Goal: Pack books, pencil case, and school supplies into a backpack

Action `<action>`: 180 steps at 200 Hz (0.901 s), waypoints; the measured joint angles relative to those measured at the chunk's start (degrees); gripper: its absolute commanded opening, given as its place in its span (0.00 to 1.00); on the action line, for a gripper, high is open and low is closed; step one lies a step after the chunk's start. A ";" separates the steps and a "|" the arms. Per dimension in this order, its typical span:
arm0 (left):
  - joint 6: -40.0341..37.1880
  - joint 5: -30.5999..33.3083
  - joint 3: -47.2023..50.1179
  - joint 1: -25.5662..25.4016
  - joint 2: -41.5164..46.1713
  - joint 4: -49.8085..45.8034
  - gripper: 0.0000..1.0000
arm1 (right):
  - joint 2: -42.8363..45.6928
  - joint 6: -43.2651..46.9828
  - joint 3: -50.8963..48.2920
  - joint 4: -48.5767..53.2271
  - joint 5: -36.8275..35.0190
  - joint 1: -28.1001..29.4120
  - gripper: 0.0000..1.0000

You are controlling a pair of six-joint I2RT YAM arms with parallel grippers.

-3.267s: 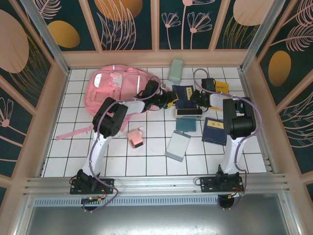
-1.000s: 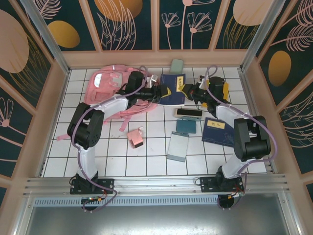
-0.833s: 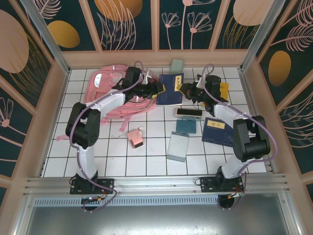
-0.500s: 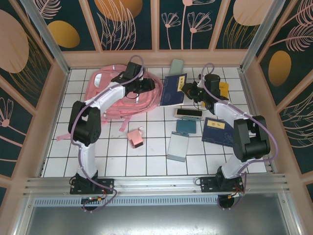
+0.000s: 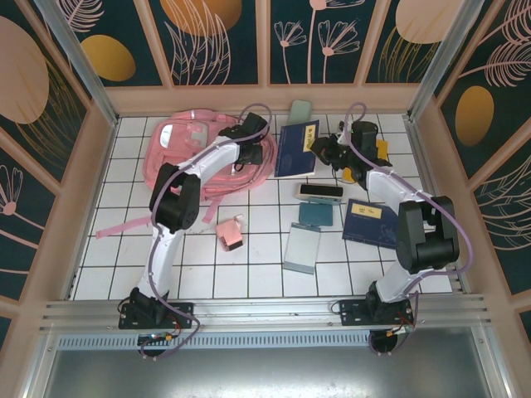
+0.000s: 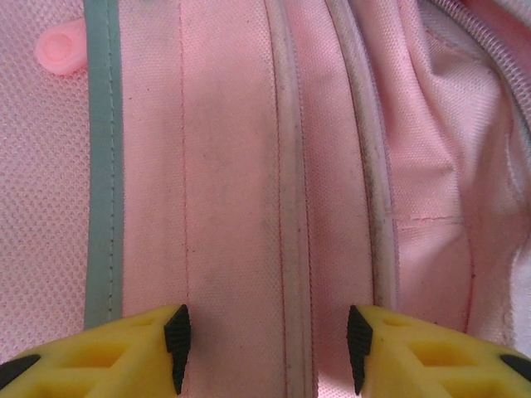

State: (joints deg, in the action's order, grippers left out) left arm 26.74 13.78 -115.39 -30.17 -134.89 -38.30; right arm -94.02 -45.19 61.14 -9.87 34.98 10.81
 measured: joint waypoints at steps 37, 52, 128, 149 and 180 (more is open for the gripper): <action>-0.85 4.94 -2.49 -1.03 -1.86 -2.75 0.02 | -0.11 -0.26 0.00 -0.22 1.25 0.00 0.00; -0.61 6.40 -2.89 -1.25 -1.90 -3.39 0.00 | -0.37 -0.37 0.00 -0.26 1.57 0.00 0.00; 2.23 0.72 0.46 0.52 5.14 -3.23 0.00 | -2.03 -2.14 -0.04 -2.45 3.91 0.33 0.00; 2.51 -3.72 1.99 2.32 9.55 -2.73 0.00 | -2.69 -3.17 -0.04 -4.02 3.89 0.92 0.00; 2.89 -11.04 4.63 5.73 15.91 -0.79 0.00 | -6.38 -4.98 1.20 -6.58 3.63 3.13 0.00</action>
State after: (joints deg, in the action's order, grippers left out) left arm 29.63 2.74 -110.76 -24.45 -118.98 -39.09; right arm -100.40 -50.17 62.35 -16.45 38.61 13.93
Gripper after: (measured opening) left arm 0.070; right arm 0.091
